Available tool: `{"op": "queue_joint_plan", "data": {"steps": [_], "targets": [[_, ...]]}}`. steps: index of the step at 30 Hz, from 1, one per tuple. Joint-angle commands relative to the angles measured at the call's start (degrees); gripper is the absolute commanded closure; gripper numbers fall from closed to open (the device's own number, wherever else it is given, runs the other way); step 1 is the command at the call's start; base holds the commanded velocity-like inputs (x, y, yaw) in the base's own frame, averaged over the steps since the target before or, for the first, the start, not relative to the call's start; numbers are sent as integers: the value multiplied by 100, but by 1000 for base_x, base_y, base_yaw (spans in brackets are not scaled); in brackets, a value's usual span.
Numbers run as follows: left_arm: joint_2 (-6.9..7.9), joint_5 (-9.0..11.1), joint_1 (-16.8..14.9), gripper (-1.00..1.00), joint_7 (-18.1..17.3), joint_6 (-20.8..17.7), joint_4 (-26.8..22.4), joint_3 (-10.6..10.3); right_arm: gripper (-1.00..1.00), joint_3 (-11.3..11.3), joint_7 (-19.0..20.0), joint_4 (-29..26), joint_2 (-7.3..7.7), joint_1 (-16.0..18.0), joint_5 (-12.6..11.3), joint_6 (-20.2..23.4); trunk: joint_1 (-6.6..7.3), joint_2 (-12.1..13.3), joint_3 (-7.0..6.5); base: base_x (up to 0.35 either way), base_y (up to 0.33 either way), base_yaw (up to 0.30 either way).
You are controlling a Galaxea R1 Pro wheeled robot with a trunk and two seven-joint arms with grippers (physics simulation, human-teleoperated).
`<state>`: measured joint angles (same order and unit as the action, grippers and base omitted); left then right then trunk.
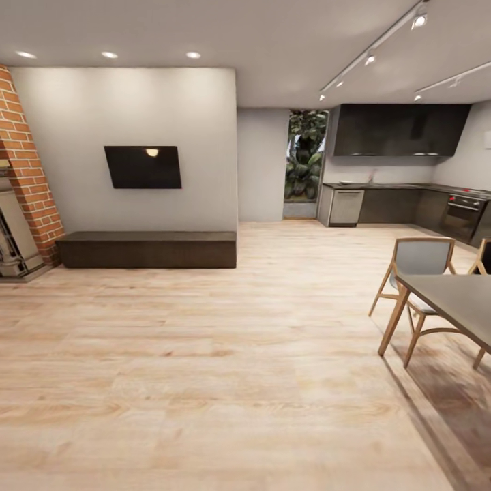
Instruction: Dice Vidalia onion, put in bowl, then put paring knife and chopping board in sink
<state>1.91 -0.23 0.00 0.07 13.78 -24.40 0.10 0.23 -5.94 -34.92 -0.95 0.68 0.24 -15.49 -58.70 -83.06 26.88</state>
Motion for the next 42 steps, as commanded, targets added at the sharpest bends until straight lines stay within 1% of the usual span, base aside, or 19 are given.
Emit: {"op": "queue_joint_plan", "data": {"steps": [1, 42], "targets": [[-1, -3, 0, -100, -2, 11, -3, 0, -100, 3, -21, 3, -1, 3, 3, -16, -3, -2, 5, 317, 0, 0], [2, -4, 0, -100, -2, 10, -3, 3, -100, 3, -21, 3, -1, 6, 3, -16, -3, -2, 5, 317, 0, 0]]}}
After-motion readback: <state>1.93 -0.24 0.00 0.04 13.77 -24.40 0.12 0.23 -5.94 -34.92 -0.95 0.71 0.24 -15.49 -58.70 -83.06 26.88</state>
